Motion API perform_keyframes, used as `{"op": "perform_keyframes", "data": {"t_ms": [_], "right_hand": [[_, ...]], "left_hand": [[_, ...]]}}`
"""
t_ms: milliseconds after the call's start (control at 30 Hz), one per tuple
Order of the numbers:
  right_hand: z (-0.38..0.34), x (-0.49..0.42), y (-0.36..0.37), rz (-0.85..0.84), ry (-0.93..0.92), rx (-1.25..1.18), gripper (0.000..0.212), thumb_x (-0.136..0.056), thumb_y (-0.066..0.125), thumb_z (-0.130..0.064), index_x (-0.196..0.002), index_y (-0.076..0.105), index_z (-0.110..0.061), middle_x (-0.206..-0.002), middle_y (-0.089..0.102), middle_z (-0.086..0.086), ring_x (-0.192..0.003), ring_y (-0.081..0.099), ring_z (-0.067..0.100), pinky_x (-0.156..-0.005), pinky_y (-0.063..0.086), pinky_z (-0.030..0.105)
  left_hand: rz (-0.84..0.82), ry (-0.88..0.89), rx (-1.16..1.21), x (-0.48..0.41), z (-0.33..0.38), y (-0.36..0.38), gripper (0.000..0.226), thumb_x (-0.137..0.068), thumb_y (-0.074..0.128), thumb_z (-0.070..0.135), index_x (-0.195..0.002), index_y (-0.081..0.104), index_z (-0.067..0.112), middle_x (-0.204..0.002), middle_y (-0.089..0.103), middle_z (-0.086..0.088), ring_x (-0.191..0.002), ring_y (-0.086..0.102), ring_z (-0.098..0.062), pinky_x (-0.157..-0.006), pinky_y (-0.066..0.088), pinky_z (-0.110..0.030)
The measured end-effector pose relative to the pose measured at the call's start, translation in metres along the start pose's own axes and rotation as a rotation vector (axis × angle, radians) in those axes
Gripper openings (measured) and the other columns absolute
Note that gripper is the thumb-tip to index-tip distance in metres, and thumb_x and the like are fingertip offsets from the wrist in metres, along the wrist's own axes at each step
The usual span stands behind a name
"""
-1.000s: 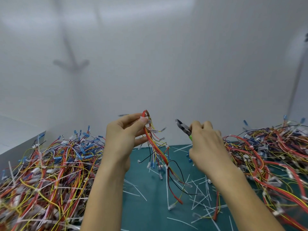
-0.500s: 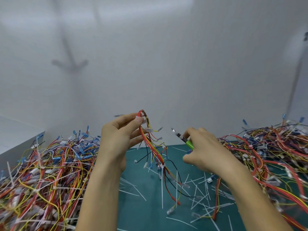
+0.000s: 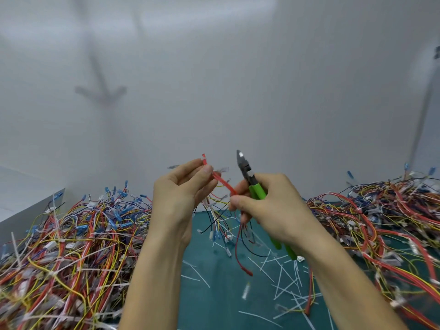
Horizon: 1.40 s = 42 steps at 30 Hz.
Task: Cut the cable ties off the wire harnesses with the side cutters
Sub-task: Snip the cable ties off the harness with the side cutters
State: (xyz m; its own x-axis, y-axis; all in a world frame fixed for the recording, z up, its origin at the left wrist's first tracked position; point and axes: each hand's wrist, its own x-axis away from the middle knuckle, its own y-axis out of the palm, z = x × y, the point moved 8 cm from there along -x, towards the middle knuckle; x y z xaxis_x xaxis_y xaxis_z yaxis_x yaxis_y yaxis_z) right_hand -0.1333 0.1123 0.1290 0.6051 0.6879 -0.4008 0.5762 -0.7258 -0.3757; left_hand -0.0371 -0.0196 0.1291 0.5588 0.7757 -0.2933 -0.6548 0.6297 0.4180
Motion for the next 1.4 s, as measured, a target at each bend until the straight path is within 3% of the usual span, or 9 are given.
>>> {"op": "perform_keyframes", "data": {"t_ms": [100,233,400,600,733,833,1000,1233,1400], "right_hand": [[-0.009,0.001,-0.006,0.027,-0.064,-0.148,0.01,-0.088,0.069,-0.009,-0.08,0.068,-0.014,-0.076,0.076,0.0,-0.054,0.066,0.013,-0.052,0.045,0.015],[-0.013,0.003,-0.012,0.024,-0.064,-0.403,0.01,-0.091,0.067,-0.007,-0.083,0.069,-0.012,-0.076,0.076,0.004,-0.053,0.062,0.01,-0.055,0.051,0.024],[-0.007,0.004,-0.018,0.085,0.01,-0.505,0.012,-0.09,0.068,-0.008,-0.08,0.071,-0.014,-0.078,0.076,0.008,-0.052,0.06,0.011,-0.058,0.057,0.028],[0.005,0.001,-0.024,0.161,0.06,-0.514,0.003,-0.087,0.073,-0.012,-0.09,0.071,-0.011,-0.061,0.064,0.0,-0.055,0.062,0.011,-0.06,0.057,0.025],[0.008,0.0,-0.025,0.184,0.089,-0.558,0.002,-0.088,0.072,-0.014,-0.087,0.072,-0.015,-0.067,0.069,-0.002,-0.057,0.065,0.012,-0.057,0.055,0.024],[0.018,-0.002,-0.029,0.249,0.154,-0.655,0.01,-0.092,0.067,-0.021,-0.085,0.069,-0.016,-0.073,0.073,-0.002,-0.064,0.071,0.015,-0.062,0.05,0.031],[0.03,-0.004,-0.032,0.251,0.257,-0.684,0.031,-0.099,0.056,-0.036,-0.085,0.065,-0.009,-0.06,0.067,-0.002,-0.06,0.071,0.017,-0.059,0.05,0.031],[0.023,-0.005,-0.016,-0.01,0.24,-0.307,0.06,-0.096,0.041,-0.06,-0.089,0.067,-0.007,-0.057,0.063,0.005,-0.052,0.066,0.017,-0.05,0.048,0.025],[0.014,-0.007,-0.018,0.055,0.068,-0.015,0.046,-0.101,0.038,-0.053,-0.084,0.062,-0.017,-0.056,0.064,0.001,-0.054,0.068,0.018,-0.052,0.042,0.021]], "left_hand": [[-0.099,-0.018,-0.094,0.001,-0.001,0.006,0.02,-0.086,0.07,0.01,-0.106,0.068,0.003,-0.095,0.076,-0.012,-0.086,0.075,-0.021,-0.07,0.059,-0.022],[-0.391,-0.077,-0.399,0.013,-0.008,0.023,0.013,-0.091,0.066,0.018,-0.1,0.072,0.01,-0.094,0.077,-0.011,-0.089,0.075,-0.02,-0.078,0.06,-0.025],[-0.616,-0.142,-0.502,0.028,-0.018,0.038,0.021,-0.097,0.057,0.008,-0.113,0.07,0.009,-0.107,0.075,-0.005,-0.097,0.073,-0.022,-0.087,0.058,-0.03],[-0.561,-0.098,-0.487,0.025,-0.014,0.038,0.019,-0.087,0.069,0.012,-0.105,0.072,0.007,-0.097,0.075,-0.012,-0.08,0.074,-0.021,-0.077,0.061,-0.034],[-0.519,-0.093,-0.476,0.023,-0.017,0.041,0.013,-0.087,0.071,0.011,-0.099,0.071,0.008,-0.09,0.072,-0.013,-0.077,0.073,-0.023,-0.076,0.062,-0.039],[-0.427,-0.084,-0.399,0.019,-0.015,0.039,0.008,-0.085,0.073,0.01,-0.091,0.069,0.008,-0.085,0.072,-0.009,-0.078,0.074,-0.026,-0.068,0.062,-0.035],[-0.33,-0.078,-0.246,0.014,-0.009,0.033,0.015,-0.083,0.072,0.009,-0.093,0.065,0.0,-0.082,0.072,-0.009,-0.077,0.074,-0.027,-0.063,0.06,-0.03],[-0.258,-0.039,-0.217,0.012,-0.007,0.029,0.007,-0.087,0.067,0.007,-0.093,0.071,0.006,-0.078,0.074,-0.007,-0.071,0.072,-0.019,-0.064,0.059,-0.025],[-0.232,-0.023,-0.216,0.012,-0.004,0.027,0.008,-0.088,0.067,0.004,-0.095,0.069,0.004,-0.078,0.075,-0.008,-0.069,0.073,-0.017,-0.064,0.059,-0.024]]}}
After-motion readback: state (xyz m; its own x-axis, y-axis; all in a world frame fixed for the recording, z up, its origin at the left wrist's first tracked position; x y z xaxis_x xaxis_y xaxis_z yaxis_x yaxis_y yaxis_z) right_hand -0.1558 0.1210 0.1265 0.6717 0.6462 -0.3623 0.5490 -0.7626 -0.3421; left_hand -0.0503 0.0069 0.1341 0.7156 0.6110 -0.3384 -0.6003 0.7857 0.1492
